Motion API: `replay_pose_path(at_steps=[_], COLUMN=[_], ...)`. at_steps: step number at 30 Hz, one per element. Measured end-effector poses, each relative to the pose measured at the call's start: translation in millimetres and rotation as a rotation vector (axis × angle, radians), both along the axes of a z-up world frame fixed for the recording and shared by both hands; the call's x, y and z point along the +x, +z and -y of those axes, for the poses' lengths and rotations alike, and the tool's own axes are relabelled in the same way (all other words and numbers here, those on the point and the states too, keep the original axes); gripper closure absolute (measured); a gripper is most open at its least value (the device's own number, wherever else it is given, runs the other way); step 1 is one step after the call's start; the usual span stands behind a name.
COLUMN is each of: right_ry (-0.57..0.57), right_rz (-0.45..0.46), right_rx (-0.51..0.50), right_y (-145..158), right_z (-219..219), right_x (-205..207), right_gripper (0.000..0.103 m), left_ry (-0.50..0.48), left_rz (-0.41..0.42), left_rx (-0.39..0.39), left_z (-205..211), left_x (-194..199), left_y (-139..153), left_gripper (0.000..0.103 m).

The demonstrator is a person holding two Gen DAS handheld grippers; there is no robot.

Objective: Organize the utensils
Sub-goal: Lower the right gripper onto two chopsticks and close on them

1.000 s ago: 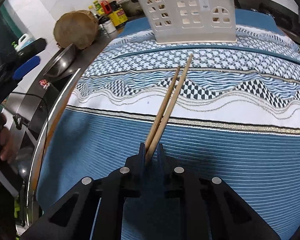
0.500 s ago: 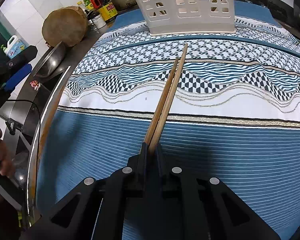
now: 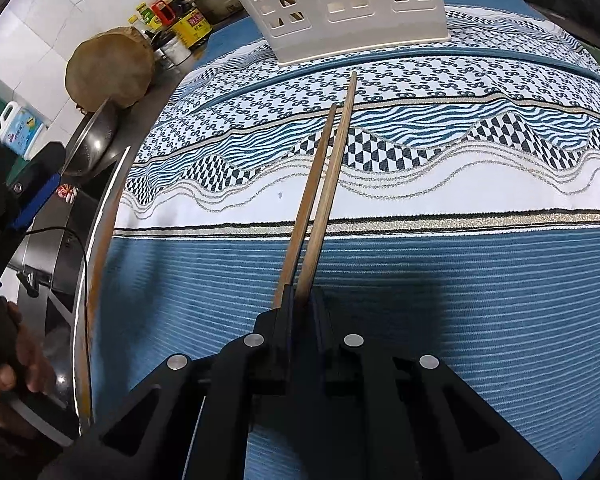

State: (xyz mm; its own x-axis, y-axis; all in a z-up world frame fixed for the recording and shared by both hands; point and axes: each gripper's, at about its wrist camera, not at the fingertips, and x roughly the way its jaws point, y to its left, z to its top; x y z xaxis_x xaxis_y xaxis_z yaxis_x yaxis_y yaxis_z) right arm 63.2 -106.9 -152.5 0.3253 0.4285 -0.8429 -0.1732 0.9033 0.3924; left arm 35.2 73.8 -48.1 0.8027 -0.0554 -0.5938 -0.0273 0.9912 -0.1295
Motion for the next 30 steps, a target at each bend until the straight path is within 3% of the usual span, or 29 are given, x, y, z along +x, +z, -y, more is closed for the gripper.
replay_pose_path(at_steps=[14, 21, 30], right_ry=[0.048, 0.046, 0.011], right_rz=[0.059, 0.102, 0.166], right_rx=[-0.11, -0.16, -0.209], right_y=[1.7, 2.9, 1.9], right_z=[-21.2, -3.3, 31.3], right_x=[2.4, -3.4, -11.8], right_gripper=[0.094, 0.097, 0.096], left_ry=[-0.002, -0.01, -0.141], left_rz=[-0.02, -0.044, -0.129], left_rx=[-0.02, -0.027, -0.087], left_z=[0.1, -0.2, 37.7], left_x=[-5.9, -9.2, -14.9], left_y=[-9.1, -18.5, -46.0], left_gripper=[0.037, 0.037, 0.039])
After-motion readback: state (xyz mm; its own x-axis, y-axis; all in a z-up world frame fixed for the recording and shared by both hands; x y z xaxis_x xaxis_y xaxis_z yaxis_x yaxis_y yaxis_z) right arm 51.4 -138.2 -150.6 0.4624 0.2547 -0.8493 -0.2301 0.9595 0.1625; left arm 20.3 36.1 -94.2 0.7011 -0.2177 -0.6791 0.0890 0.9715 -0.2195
